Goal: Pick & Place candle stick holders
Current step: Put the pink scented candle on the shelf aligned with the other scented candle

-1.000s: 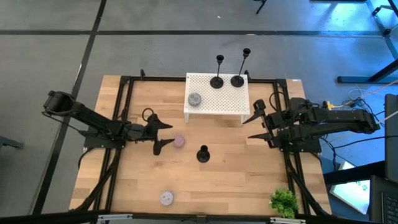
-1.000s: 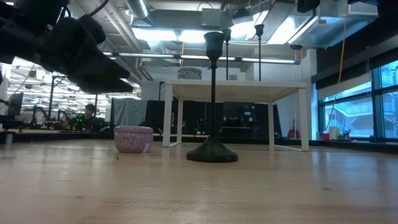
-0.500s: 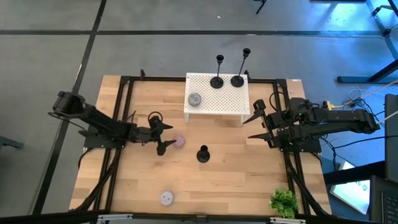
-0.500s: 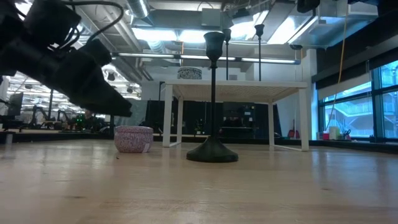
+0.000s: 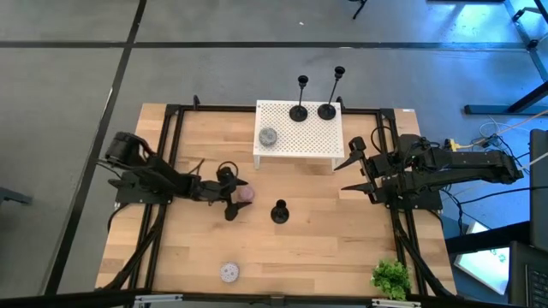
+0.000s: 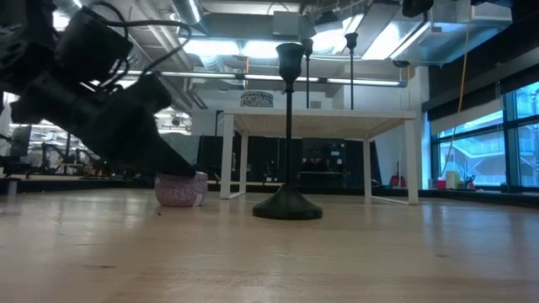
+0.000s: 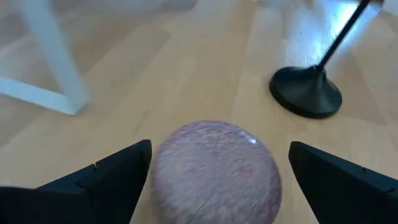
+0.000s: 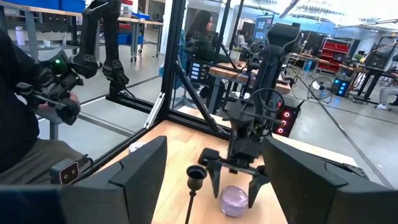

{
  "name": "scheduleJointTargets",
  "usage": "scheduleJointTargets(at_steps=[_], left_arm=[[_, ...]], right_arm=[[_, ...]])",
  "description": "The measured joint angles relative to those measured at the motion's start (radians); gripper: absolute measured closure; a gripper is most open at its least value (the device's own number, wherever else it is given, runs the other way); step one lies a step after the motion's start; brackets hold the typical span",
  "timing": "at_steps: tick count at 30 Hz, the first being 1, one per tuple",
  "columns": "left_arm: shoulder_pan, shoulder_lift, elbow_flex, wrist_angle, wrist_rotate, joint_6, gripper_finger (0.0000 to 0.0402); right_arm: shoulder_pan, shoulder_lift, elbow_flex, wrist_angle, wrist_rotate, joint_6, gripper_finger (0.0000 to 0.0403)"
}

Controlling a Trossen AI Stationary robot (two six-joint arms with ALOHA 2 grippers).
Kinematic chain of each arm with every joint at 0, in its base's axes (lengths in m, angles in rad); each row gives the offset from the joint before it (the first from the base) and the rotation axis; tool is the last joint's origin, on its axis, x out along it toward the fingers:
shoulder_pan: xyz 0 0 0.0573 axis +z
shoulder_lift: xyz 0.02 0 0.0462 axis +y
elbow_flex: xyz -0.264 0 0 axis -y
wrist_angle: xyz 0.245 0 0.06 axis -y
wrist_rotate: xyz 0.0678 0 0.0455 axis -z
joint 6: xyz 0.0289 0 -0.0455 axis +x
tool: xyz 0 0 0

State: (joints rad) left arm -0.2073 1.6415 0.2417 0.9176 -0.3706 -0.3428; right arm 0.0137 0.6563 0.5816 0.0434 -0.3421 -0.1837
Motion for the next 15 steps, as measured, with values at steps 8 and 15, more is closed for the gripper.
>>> scheduleJointTargets(at_steps=[8, 15], left_arm=[[-0.001, 0.157, 0.078, 0.015, 0.030, 0.004, 0.0024], [0.000, 0.166, 0.082, 0.011, 0.028, -0.007, 0.0024]], right_arm=[[0.000, 0.000, 0.000, 0.000, 0.000, 0.000, 0.0135], [0.000, 0.000, 0.000, 0.000, 0.000, 0.000, 0.0135]])
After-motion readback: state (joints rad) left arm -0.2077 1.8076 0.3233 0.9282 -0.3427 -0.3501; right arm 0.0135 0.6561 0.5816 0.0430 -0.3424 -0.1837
